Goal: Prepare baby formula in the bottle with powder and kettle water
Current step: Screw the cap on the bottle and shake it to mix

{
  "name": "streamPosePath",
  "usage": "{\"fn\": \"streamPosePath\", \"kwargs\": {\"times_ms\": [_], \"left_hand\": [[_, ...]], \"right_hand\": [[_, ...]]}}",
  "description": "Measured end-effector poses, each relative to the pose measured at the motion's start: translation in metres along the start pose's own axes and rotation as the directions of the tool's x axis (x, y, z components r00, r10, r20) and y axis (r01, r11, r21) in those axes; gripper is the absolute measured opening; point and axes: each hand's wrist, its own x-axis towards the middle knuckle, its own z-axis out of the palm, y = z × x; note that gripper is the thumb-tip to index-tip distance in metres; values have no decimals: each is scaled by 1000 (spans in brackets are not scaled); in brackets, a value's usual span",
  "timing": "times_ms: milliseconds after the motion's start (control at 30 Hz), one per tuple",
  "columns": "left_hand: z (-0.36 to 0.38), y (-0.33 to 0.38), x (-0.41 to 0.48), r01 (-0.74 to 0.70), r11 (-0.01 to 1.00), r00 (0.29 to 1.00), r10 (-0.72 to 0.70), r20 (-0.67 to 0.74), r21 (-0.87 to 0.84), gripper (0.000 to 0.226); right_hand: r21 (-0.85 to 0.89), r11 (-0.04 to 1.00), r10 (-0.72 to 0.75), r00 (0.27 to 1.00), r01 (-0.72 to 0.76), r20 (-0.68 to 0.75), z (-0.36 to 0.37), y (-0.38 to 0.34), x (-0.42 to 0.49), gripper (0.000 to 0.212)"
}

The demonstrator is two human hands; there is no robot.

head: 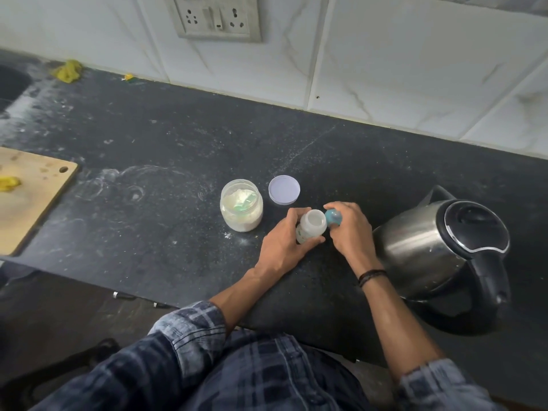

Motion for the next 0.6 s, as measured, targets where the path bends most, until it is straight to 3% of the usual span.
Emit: {"fn": "streamPosePath", "kwargs": {"times_ms": [333,467,600], "left_hand": [[3,-6,3,-13,1000,1000,13,4,1,67],[4,-7,4,-33,999,999,33,2,1,67],[5,-9,3,-48,999,999,47,-13,-6,65]], "right_hand": [[155,987,2,975,33,-224,-53,-28,-28,52],[271,962,-18,996,41,-85,-78,-45,-37,47],[275,960,-71,997,57,41,-77,-52,-39,48]]}}
